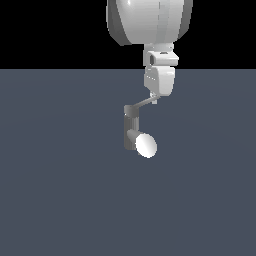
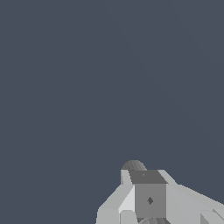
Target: Turn on the faucet by rotating a designated handle.
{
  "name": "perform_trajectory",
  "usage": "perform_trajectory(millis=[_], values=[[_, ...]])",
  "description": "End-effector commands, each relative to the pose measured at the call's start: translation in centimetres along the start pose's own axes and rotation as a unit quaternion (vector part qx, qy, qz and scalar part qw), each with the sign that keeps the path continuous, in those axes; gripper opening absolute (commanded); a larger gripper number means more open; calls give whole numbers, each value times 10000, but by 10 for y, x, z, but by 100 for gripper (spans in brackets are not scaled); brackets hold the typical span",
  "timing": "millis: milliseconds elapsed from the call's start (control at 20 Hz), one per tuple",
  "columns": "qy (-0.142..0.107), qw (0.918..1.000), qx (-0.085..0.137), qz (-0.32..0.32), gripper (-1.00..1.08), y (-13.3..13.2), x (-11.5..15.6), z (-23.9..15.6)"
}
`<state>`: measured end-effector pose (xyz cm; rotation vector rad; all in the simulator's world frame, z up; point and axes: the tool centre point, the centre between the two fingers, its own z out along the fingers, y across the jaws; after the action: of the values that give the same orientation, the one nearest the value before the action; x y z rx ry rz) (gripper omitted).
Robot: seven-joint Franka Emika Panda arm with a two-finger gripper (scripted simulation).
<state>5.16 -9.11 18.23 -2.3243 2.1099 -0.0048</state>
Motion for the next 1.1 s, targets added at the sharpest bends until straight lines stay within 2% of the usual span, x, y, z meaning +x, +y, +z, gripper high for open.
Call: perform_trajectory(millis=[0,650,700,750,1050], values=[[-2,10000,-20,8,-100,10,1,0],[-2,10000,-20,8,-100,51,5,0],[-2,10000,-20,8,-100,51,5,0],[31,9999,150,-73,-100,36,-3,-14],[22,9999,105,-51,-100,55,-13,-10]])
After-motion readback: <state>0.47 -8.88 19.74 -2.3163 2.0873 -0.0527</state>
